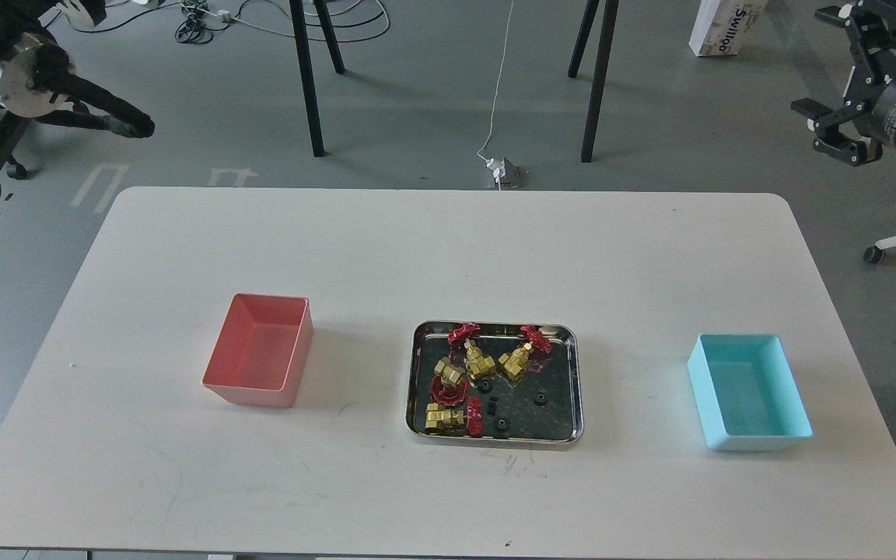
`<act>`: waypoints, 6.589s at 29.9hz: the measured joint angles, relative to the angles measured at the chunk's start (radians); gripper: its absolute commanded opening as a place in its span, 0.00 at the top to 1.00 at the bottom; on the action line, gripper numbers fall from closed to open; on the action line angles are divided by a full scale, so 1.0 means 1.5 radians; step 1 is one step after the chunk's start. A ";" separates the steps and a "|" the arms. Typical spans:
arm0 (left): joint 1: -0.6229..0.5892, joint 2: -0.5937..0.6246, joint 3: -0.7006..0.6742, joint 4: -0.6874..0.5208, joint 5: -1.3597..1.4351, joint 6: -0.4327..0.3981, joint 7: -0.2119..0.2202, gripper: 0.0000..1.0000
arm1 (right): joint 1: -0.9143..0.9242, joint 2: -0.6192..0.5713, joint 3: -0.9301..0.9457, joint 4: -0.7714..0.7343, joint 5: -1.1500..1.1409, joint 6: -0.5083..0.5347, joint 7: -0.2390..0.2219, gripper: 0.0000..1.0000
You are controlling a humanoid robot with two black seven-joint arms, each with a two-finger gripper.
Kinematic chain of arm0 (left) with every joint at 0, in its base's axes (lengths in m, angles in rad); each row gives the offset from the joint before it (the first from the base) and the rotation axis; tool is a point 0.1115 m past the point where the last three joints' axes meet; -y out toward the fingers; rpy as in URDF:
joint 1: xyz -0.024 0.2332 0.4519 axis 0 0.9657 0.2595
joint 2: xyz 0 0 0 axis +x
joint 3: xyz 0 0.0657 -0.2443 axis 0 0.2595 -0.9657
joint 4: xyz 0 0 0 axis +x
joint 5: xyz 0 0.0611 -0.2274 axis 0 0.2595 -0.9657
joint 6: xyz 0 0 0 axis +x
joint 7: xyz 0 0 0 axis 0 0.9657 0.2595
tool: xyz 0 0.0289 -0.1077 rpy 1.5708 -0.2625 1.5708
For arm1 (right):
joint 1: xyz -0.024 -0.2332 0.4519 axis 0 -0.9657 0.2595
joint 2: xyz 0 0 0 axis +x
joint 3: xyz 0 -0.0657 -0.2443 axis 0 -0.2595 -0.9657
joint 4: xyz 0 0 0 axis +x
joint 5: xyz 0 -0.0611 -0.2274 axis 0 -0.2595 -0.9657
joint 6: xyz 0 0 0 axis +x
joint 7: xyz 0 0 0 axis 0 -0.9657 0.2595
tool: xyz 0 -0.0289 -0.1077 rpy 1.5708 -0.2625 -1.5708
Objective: Place valve in pink box and gear in blue box
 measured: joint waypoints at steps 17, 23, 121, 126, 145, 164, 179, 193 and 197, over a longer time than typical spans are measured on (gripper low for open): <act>0.031 -0.017 -0.050 0.071 -0.045 -0.057 -0.168 0.00 | 0.002 0.003 0.028 0.002 0.001 -0.002 0.003 0.01; 0.032 -0.012 0.029 -0.001 0.139 -0.025 -0.183 0.09 | 0.009 0.011 0.062 -0.002 0.001 -0.028 0.005 0.01; 0.459 0.060 0.063 -0.199 0.930 0.171 0.058 0.82 | 0.150 0.112 0.053 -0.143 -0.066 -0.055 0.003 0.01; 0.480 0.081 0.064 -0.199 0.923 0.172 0.055 0.81 | 0.220 0.118 0.052 -0.162 -0.059 -0.057 0.001 0.01; 0.560 0.050 0.057 -0.081 0.971 0.210 0.026 0.37 | 0.238 0.129 0.051 -0.173 -0.059 -0.056 -0.003 0.01; 0.503 0.034 -0.130 -0.098 0.774 0.240 -0.001 0.05 | 0.240 0.157 -0.089 -0.108 -0.113 -0.013 0.002 0.01; 0.109 0.082 -0.168 0.047 0.296 0.106 0.011 0.05 | 0.245 0.196 -0.497 0.108 -0.569 0.087 0.108 0.01; 0.028 0.073 -0.168 0.101 0.291 0.088 0.012 0.05 | 0.304 0.389 -0.719 0.062 -0.687 0.173 0.117 0.01; -0.003 0.064 -0.168 0.119 0.291 0.088 0.012 0.05 | 0.293 0.452 -0.743 -0.002 -0.689 0.187 0.122 0.02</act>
